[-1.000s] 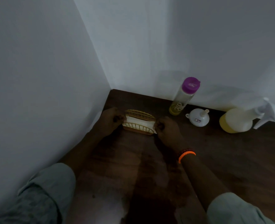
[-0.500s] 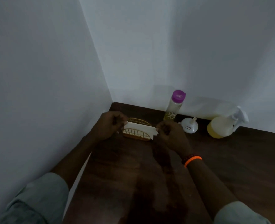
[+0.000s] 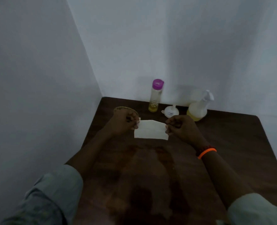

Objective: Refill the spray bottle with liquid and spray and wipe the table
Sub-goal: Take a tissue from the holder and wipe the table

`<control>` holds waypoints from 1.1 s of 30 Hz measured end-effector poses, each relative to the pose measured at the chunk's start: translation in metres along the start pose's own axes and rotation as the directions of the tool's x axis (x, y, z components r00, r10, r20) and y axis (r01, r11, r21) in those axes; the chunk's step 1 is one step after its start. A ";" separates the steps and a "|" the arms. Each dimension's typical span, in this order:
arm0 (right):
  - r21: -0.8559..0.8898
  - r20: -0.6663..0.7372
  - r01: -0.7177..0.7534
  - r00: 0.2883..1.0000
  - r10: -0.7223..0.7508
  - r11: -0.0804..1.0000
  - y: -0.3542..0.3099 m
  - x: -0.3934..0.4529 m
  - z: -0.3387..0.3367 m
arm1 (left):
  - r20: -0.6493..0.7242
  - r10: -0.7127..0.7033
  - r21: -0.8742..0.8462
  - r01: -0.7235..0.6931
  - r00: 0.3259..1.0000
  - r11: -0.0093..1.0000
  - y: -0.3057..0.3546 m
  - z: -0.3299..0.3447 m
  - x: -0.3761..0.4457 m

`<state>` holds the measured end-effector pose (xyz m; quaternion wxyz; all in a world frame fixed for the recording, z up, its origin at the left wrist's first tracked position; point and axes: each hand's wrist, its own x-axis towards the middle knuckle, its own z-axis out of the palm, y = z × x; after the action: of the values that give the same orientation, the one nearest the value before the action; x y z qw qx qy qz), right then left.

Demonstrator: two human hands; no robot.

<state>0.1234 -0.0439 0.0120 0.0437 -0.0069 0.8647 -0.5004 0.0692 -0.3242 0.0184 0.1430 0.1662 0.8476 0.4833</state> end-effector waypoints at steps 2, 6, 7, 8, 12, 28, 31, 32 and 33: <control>-0.055 0.004 -0.039 0.999 0.039 0.998 0.017 -0.008 -0.008 | 0.037 -0.031 0.034 0.030 0.999 0.999 0.001 0.026 0.000; -0.113 -0.006 -0.080 0.997 0.080 0.990 0.043 -0.017 -0.021 | 0.011 -0.020 0.141 0.018 1.000 0.990 -0.002 0.068 0.005; -0.133 -0.025 -0.072 0.997 0.069 0.989 0.048 -0.018 -0.025 | -0.017 0.004 0.176 0.000 1.000 0.984 -0.002 0.077 0.006; -0.164 -0.039 -0.058 0.998 0.052 0.985 0.053 -0.019 -0.028 | -0.034 0.023 0.196 -0.016 0.999 0.980 -0.001 0.086 0.005; -0.257 -0.013 -0.057 0.998 0.056 0.965 0.081 -0.032 -0.032 | 0.031 0.036 0.270 -0.043 0.999 0.962 -0.016 0.123 -0.006; -0.551 0.214 0.028 0.971 0.109 0.834 0.120 -0.058 0.087 | -0.173 -0.059 0.561 0.148 0.983 0.814 -0.064 0.190 -0.056; -0.587 0.278 0.137 0.960 0.040 0.798 0.112 -0.062 0.115 | -0.554 -0.423 0.233 0.622 0.717 0.748 -0.050 0.172 -0.045; -0.596 0.322 0.198 0.947 0.006 0.779 0.109 -0.065 0.124 | -0.520 -0.339 0.339 0.554 0.784 0.761 -0.055 0.173 -0.052; -0.602 0.352 0.248 0.936 -0.027 0.759 0.106 -0.067 0.129 | -0.356 -0.166 0.494 0.336 0.920 0.802 -0.068 0.174 -0.061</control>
<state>0.2038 -0.0987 -0.1394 0.1421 -0.1673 0.9605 -0.1709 0.1844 -0.2481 -0.1213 0.0251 0.0110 0.9757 0.2173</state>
